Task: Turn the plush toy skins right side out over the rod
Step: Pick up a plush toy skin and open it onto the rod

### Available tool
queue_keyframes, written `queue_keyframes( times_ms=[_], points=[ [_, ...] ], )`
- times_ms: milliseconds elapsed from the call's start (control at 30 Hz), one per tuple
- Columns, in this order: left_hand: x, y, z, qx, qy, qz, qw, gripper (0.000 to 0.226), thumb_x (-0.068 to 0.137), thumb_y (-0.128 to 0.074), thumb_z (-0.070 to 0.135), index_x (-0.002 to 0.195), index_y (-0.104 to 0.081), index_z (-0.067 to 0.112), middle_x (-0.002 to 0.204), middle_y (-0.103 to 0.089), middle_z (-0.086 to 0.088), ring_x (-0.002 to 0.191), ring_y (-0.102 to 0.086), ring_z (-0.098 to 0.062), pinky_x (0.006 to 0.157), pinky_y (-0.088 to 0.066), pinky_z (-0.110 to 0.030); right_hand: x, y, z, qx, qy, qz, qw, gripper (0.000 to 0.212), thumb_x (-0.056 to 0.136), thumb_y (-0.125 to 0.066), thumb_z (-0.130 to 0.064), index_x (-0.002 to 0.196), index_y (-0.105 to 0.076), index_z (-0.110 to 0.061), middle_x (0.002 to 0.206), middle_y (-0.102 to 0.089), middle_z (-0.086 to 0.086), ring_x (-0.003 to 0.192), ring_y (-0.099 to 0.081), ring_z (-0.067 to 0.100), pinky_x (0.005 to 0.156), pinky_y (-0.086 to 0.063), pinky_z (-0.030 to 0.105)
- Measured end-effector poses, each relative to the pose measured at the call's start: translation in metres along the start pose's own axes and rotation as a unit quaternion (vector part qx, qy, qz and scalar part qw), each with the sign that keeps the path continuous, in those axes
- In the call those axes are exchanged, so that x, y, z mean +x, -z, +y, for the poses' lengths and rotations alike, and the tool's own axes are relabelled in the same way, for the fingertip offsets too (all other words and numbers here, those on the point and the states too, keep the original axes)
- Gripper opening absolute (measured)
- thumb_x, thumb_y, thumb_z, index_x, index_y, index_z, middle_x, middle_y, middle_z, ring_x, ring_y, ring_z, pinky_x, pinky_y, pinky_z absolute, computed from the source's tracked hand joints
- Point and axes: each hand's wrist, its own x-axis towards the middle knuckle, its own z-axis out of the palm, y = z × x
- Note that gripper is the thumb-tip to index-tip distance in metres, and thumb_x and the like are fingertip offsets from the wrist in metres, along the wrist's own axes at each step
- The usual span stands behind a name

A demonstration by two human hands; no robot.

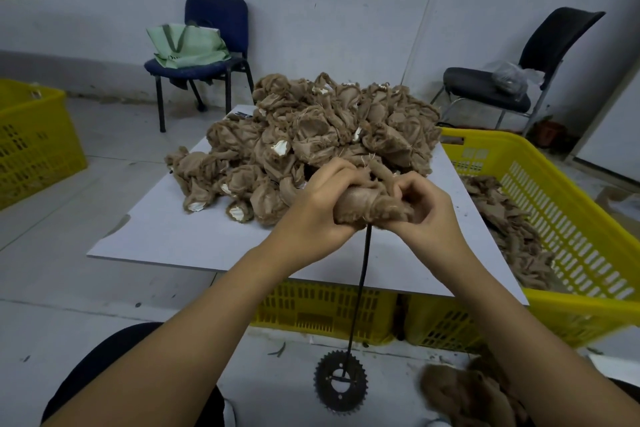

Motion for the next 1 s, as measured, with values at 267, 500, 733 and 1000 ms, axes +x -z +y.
queue_keyframes(
  times_ms=[267,500,733,1000],
  points=[
    [-0.011,-0.016,0.007,0.124,-0.059,-0.025,0.990,0.023,0.077,-0.069,-0.014,0.096,-0.064,-0.001,0.102,-0.058,-0.018,0.086,-0.053,-0.032,0.068,-0.047,-0.045,-0.015,0.004,0.002,-0.153,0.059,-0.067,0.984,0.025,0.074,-0.058,-0.019,0.086,-0.037,-0.012,0.090,-0.037,0.004,0.077,-0.036,0.018,0.066,-0.033,0.021],
    [-0.021,-0.025,0.004,0.178,-0.108,-0.047,0.977,0.031,0.075,-0.066,-0.019,0.101,-0.067,-0.001,0.109,-0.062,-0.018,0.094,-0.056,-0.033,0.066,-0.049,-0.045,-0.020,-0.024,0.013,0.137,-0.191,0.046,0.971,0.028,0.098,-0.057,-0.041,0.108,-0.047,-0.017,0.107,-0.059,0.008,0.092,-0.068,0.010,0.071,-0.056,0.022],
    [-0.056,-0.058,0.017,0.170,0.006,0.067,0.983,0.049,0.071,-0.075,-0.004,0.107,-0.045,0.011,0.117,-0.040,-0.009,0.101,-0.044,-0.030,0.072,-0.051,-0.037,-0.024,-0.035,0.006,0.086,-0.137,0.083,0.983,0.011,0.102,-0.051,-0.009,0.092,-0.045,-0.011,0.083,-0.043,0.007,0.069,-0.045,0.014,0.058,-0.044,0.023],
    [-0.061,-0.049,0.017,0.077,0.061,0.104,0.990,0.019,0.099,-0.050,0.020,0.094,-0.062,0.005,0.100,-0.049,-0.003,0.088,-0.048,-0.023,0.076,-0.043,-0.032,-0.024,-0.035,0.004,0.153,-0.217,0.119,0.957,0.019,0.099,-0.048,-0.006,0.085,-0.043,0.004,0.073,-0.044,0.011,0.063,-0.045,0.019,0.051,-0.042,0.024]
  ],
)
